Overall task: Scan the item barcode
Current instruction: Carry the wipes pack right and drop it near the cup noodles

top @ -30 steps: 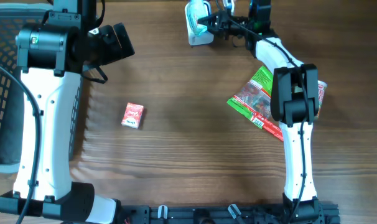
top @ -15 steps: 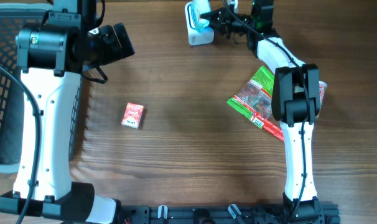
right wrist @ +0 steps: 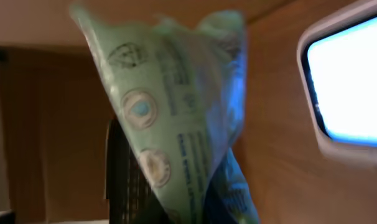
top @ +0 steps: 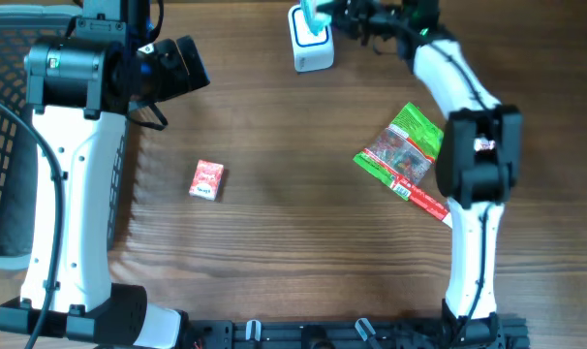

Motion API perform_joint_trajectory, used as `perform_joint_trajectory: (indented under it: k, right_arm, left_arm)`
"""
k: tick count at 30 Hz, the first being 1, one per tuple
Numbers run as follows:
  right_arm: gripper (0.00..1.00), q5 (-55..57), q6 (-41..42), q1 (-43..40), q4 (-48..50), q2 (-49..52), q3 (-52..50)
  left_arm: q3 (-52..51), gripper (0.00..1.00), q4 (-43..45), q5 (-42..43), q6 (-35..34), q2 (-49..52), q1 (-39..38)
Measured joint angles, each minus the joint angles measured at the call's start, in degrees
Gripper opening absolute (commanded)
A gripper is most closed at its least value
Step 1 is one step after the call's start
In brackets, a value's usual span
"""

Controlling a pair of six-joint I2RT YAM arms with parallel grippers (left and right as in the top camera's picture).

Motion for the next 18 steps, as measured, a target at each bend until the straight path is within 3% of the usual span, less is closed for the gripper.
perform_joint_trajectory:
  k: [5, 10, 14, 18]
  right_arm:
    - [0.05, 12.66, -21.86, 0.02, -30.51, -14.12, 0.31]
    - [0.05, 24.2, -38.71, 0.02, -57.96, -23.58, 0.74]
    - [0.05, 37.18, -45.77, 0.07, -75.14, -24.61, 0.81]
    - [0.05, 48.3, -48.11, 0.07, -82.51, -24.57, -1.75]
  left_arm:
    - [0.0, 1.0, -0.02, -0.02, 0.0, 0.0, 0.0]
    - [0.0, 1.0, -0.02, 0.0, 0.0, 0.0, 0.0]
    - [0.0, 1.0, -0.11, -0.02, 0.0, 0.0, 0.0]
    - [0.0, 1.0, -0.02, 0.0, 0.0, 0.0, 0.0]
